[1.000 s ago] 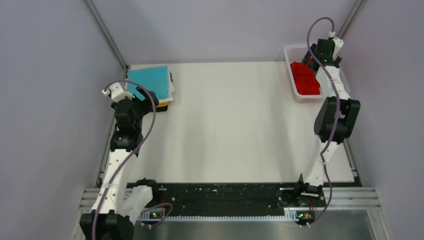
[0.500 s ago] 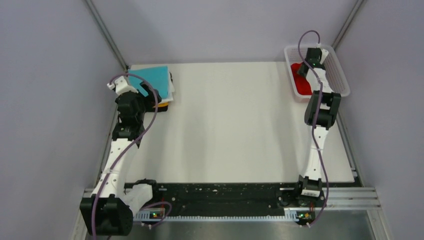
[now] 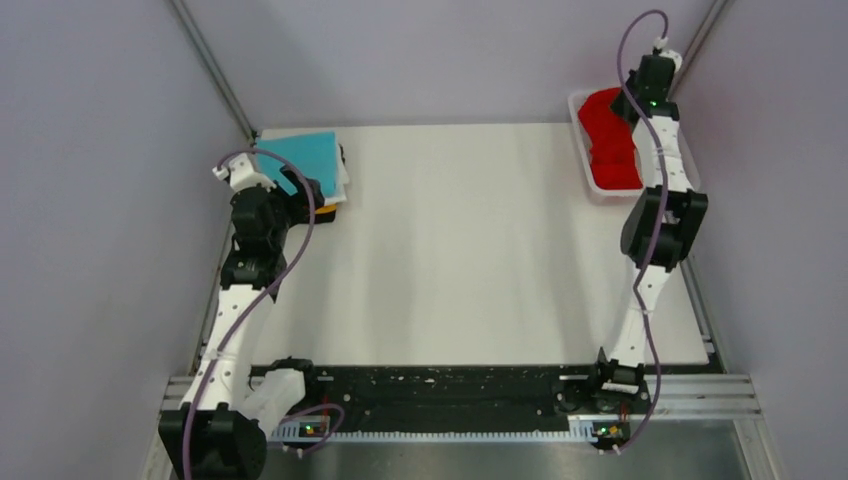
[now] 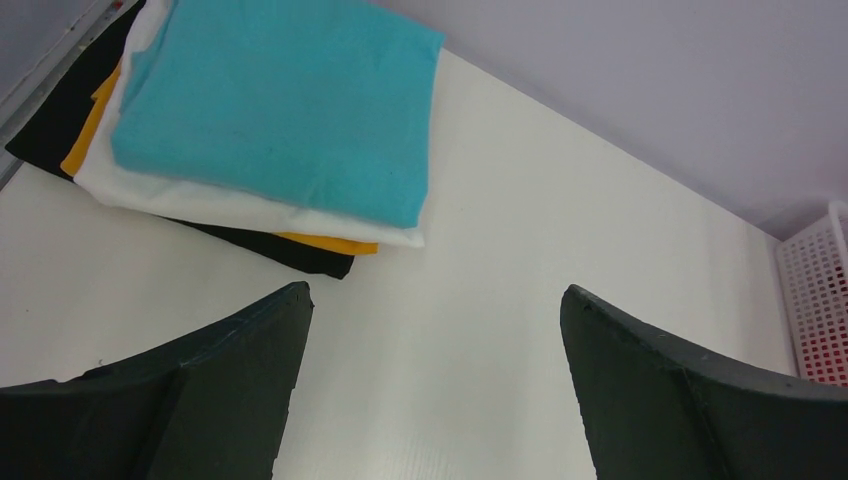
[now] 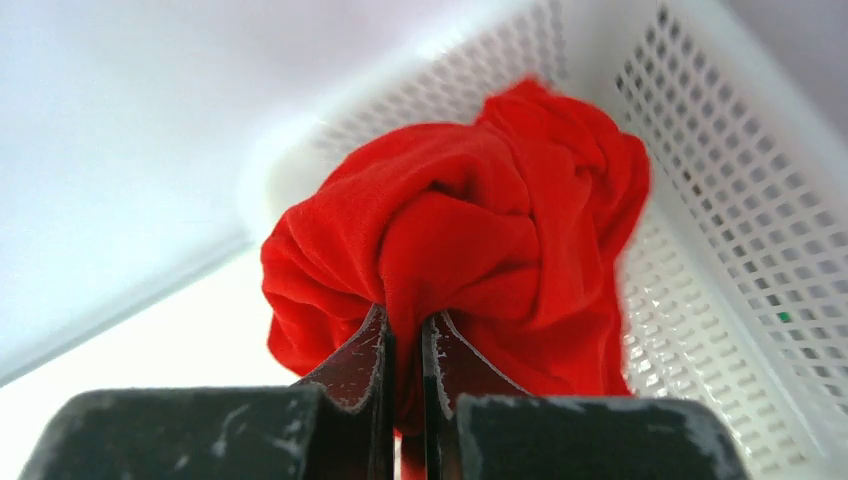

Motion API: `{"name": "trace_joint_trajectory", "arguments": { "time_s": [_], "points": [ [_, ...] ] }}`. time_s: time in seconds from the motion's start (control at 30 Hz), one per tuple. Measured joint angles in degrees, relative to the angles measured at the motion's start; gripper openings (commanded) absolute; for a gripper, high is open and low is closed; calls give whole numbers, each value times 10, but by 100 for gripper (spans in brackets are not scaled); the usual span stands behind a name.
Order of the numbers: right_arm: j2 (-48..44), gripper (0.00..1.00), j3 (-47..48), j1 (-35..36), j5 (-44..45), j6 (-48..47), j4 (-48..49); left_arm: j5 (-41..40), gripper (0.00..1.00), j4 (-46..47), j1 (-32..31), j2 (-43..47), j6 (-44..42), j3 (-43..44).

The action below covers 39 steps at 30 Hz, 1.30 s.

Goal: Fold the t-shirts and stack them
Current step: Grab crumpled tshirt from bin with the right arm, then move the tshirt to the center of the board

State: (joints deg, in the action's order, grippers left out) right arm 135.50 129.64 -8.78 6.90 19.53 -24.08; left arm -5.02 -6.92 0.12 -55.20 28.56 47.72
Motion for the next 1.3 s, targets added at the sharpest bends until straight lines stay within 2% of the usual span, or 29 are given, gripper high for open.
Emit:
{"name": "trace_joint_trajectory", "arguments": {
  "time_s": [0.17, 0.33, 0.43, 0.63, 0.73, 0.83, 0.87, 0.9, 0.93, 0.97, 1.03, 1.07, 1.1, 1.2, 1.3],
  "points": [
    [-198, 0, -84, 18, -65, -6, 25, -1, 99, -2, 0, 29, 9, 0],
    [-358, 0, -131, 100, -142, -25, 63, -1, 99, -18, 0, 38, 26, 0],
    [-388, 0, -127, 160, -209, -35, 72, -1, 99, -32, 0, 39, 36, 0],
    [-383, 0, -121, 255, -347, -43, 55, 6, 99, -50, 0, 47, 54, -3],
    [-381, 0, -130, 275, -391, -34, 54, 9, 99, -53, 0, 52, 63, -7],
    [-399, 0, -193, 278, -395, -27, 72, 12, 99, -54, 0, 54, 72, -16],
    [-415, 3, -244, 277, -377, -25, 84, 14, 99, -57, 0, 54, 75, -19],
    [-432, 13, -296, 275, -356, -22, 90, 15, 99, -59, 0, 53, 76, -22],
    [-449, 35, -354, 272, -330, -18, 97, 18, 99, -65, 0, 51, 78, -23],
    [-464, 50, -411, 267, -305, -12, 99, 21, 99, -69, 0, 47, 78, -23],
    [-481, 69, -493, 254, -268, -6, 98, 30, 99, -74, 0, 34, 78, -23],
    [-489, 79, -566, 231, -227, 10, 92, 37, 99, -78, 0, 25, 78, -23],
    [-489, 96, -605, 212, -198, 17, 82, 45, 99, -82, 0, 15, 78, -23],
    [-490, 99, -679, 168, -92, 26, 32, 79, 99, -99, 0, -21, 78, -23],
    [-507, 99, -696, 163, -31, 18, 16, 118, 99, -122, -6, -55, 78, -26]
  ]
}}
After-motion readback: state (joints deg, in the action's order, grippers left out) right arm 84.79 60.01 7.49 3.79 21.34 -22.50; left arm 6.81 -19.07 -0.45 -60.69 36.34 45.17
